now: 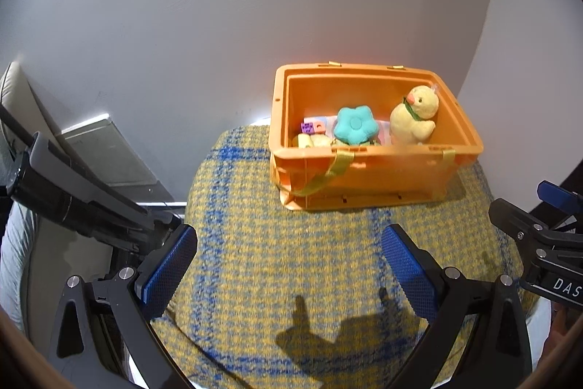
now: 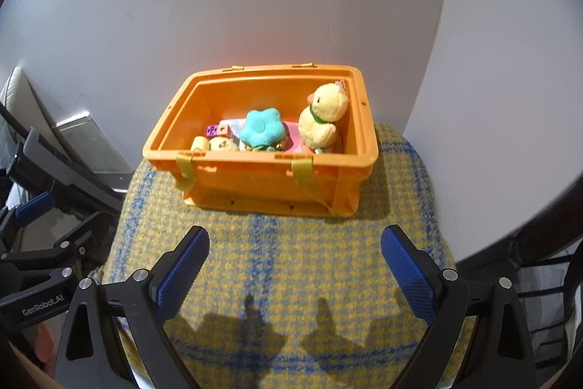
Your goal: Organize objects
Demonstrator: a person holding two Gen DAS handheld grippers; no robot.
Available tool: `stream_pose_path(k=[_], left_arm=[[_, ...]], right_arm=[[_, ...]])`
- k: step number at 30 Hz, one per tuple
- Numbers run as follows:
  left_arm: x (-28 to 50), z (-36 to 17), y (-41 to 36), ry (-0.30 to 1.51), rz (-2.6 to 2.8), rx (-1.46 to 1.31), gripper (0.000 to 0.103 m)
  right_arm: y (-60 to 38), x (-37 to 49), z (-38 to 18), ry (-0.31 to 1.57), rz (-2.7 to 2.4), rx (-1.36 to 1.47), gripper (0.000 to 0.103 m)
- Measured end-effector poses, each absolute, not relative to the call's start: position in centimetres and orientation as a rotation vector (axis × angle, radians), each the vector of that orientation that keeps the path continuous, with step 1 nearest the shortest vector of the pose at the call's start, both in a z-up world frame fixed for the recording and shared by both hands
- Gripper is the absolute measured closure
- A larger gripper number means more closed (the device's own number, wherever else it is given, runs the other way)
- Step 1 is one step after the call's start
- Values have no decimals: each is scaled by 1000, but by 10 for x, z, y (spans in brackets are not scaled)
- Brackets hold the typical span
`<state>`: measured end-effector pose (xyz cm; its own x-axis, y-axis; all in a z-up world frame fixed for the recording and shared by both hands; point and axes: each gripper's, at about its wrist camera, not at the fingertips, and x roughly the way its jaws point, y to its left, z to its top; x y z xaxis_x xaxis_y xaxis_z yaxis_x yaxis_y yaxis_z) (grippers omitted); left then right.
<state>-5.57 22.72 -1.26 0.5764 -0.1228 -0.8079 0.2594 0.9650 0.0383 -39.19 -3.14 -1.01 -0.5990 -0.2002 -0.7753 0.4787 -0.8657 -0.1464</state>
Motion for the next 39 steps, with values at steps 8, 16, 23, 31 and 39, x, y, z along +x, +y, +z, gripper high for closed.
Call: stream_pose_path(k=[8,16,23,31,39], left_arm=[[-85,-17,241,982,-256,134,0],[-115,-14,251,1014,-272,134,0],[-140,-7,258,1020,-293,147,0],[-164,-1,261,1021,-324,180,0],[-177,1,265,1030,-330,205,0]], right_arm=[[-16,-362,-13,460,-2446,1166,8],[3,-330,-18,433,-2435,1224,7],[17,-303,-14,440,-2445,1233,7],[30,-280,-10,433,-2461,1245,7],[41,-264,-8,422,-2475,1260,7]])
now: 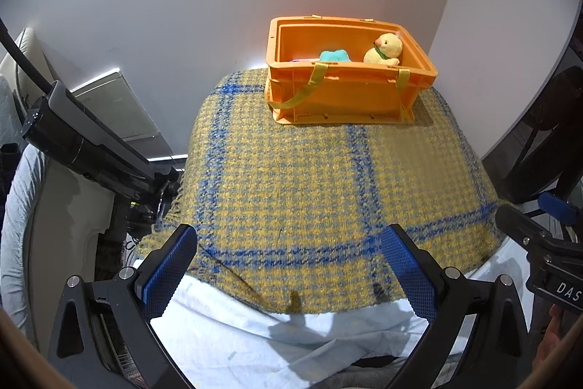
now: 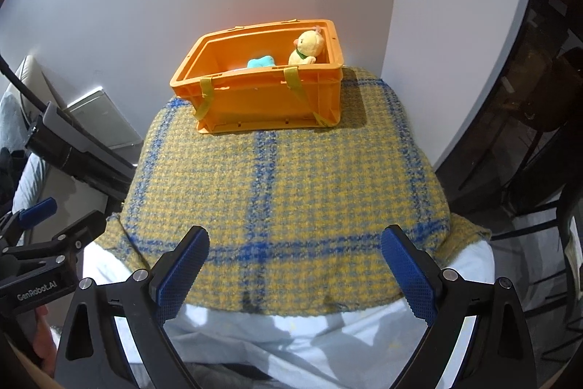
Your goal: Organize objects
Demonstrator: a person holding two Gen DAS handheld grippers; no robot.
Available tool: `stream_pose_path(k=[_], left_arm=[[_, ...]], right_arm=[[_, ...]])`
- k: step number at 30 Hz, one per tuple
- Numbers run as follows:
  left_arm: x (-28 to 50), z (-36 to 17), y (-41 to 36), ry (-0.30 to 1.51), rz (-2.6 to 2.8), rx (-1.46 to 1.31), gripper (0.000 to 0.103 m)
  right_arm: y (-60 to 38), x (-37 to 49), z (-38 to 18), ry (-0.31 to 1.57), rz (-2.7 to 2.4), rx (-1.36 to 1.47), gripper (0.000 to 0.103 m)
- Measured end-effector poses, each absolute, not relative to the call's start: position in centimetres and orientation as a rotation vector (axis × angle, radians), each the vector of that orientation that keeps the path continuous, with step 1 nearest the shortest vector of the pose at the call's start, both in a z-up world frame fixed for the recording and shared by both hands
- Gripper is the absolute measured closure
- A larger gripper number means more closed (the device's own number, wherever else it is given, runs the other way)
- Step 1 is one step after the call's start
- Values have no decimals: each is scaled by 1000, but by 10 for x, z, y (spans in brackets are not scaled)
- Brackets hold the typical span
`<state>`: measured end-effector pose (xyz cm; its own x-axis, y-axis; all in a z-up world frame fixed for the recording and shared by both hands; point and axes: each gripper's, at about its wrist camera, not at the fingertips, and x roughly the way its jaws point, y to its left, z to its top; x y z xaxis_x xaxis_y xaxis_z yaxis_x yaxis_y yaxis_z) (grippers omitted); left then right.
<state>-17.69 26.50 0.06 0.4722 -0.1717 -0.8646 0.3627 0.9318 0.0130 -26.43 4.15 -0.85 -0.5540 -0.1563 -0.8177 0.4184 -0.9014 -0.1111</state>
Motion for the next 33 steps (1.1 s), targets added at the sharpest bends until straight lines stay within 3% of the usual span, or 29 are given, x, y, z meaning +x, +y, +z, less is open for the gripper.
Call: stream_pose_path(k=[33], left_arm=[[-194,-8,270,1040,-319,281,0]], right_arm=[[52,-261,-15,448,-2468,1278,7]])
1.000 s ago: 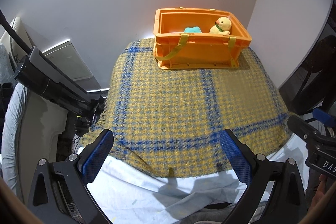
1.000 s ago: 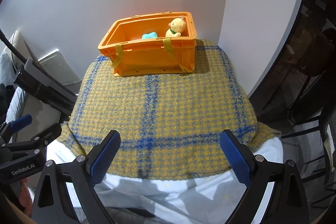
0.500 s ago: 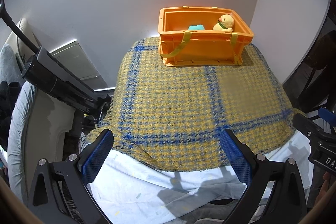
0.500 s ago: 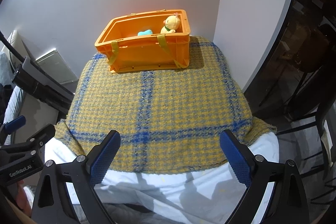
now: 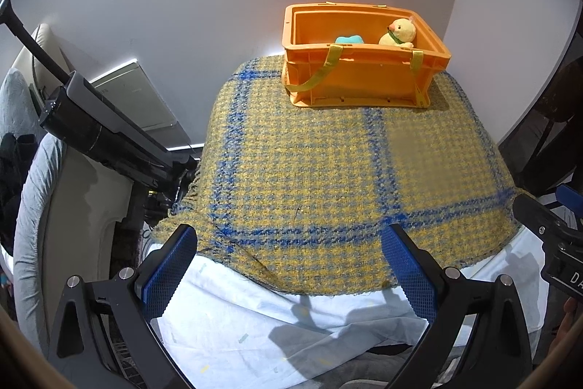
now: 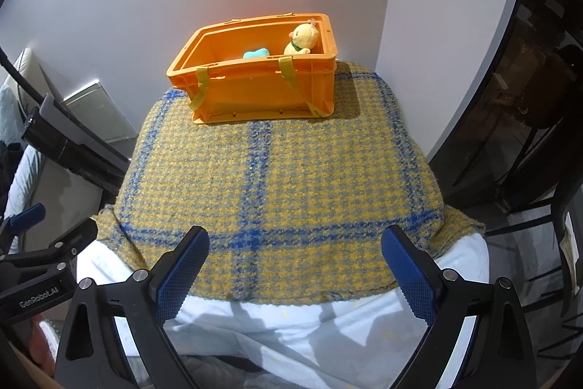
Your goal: Organize objects
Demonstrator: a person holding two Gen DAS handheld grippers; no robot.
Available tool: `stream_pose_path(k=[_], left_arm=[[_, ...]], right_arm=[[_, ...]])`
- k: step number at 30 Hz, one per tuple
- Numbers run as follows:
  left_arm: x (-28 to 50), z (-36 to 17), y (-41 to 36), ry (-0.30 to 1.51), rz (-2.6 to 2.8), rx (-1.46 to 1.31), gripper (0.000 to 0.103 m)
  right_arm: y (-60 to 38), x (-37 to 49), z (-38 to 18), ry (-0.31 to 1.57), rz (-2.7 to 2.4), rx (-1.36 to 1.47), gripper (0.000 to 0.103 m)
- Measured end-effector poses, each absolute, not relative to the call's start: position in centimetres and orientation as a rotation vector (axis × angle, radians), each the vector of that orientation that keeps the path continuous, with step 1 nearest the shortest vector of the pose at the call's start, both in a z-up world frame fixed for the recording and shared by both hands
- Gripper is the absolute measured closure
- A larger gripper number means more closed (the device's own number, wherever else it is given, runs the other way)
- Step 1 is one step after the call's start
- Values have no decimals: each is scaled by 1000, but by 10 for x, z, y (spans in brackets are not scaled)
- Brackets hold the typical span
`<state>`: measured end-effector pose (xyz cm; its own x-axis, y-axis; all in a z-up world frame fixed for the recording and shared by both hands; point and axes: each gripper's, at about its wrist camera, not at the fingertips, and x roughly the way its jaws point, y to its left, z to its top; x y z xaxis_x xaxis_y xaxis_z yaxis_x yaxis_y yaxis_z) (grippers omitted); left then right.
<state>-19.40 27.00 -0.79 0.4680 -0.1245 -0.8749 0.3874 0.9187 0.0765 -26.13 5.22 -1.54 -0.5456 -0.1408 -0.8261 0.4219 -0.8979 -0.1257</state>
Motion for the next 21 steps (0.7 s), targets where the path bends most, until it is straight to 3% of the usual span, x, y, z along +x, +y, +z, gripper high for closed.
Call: stream_pose_path(k=[21], left_arm=[[-194,-8,271,1044,-354,291,0]], right_arm=[[50,-261,-16,433,-2462,1282,7]])
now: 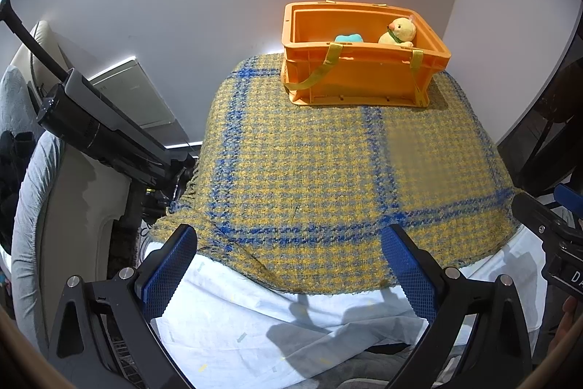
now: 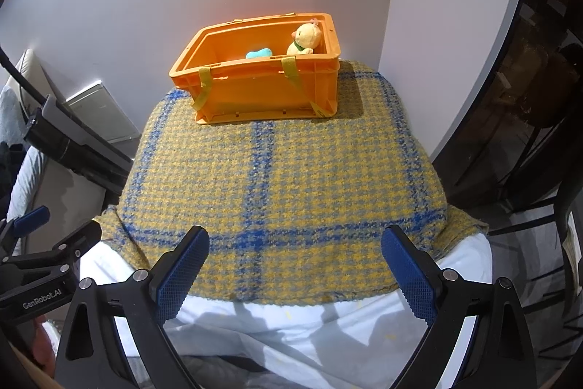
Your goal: Organize objects
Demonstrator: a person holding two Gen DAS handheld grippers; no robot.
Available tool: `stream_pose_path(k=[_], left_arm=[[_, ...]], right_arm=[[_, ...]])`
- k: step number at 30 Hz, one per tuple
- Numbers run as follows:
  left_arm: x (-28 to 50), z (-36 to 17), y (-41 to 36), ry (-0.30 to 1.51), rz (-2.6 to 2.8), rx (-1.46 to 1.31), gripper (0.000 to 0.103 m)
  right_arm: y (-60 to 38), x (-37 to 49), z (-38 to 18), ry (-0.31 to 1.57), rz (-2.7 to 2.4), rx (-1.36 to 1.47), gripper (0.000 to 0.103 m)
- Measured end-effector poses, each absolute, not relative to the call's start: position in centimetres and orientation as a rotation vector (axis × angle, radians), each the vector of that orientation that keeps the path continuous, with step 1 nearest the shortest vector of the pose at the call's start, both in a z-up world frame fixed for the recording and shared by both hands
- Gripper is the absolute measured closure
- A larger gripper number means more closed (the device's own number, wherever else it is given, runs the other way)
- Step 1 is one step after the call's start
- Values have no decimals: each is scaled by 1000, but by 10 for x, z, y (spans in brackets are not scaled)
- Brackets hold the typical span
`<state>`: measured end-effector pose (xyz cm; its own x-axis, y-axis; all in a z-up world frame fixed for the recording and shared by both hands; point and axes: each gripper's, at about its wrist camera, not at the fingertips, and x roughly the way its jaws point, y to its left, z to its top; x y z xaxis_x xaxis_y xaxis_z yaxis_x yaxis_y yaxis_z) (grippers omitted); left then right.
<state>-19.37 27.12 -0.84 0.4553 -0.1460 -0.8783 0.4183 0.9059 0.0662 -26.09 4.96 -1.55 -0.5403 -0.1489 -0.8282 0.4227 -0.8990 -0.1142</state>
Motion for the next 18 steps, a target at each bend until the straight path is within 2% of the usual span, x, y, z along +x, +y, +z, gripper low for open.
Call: stream_pose_path(k=[18], left_arm=[[-194,-10,272,1044,-367,293,0]], right_arm=[[52,-261,-17,430,-2456,1289,7]])
